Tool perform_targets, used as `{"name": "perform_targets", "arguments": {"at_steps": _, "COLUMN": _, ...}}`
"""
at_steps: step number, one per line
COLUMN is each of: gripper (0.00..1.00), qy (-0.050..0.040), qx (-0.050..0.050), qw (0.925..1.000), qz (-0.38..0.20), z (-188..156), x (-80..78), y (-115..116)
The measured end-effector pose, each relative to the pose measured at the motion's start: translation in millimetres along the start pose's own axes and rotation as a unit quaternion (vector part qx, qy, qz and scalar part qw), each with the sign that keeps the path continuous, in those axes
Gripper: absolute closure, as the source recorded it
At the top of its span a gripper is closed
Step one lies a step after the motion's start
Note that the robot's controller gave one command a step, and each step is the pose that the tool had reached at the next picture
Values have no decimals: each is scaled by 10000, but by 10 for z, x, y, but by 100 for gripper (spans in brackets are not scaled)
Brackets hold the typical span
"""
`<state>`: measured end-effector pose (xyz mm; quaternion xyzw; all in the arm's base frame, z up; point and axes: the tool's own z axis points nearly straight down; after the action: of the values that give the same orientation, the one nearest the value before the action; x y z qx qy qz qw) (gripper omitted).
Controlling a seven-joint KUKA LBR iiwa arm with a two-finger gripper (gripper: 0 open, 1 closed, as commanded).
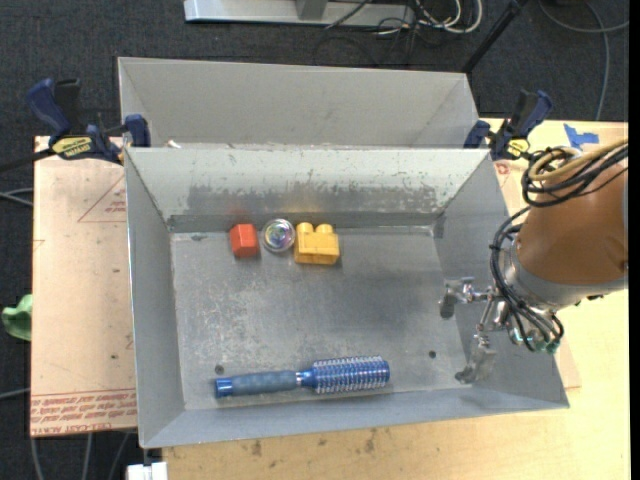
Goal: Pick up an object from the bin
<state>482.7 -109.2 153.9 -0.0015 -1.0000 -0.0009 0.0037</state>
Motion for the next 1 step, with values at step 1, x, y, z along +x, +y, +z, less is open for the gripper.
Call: {"name": "perform_targets", "arguments": {"at_steps": 1, "gripper": 0, "qy": -20, "qx": -8, "qw": 9957, "qz": -924, "z": 720, "x": -250, "y": 582}}
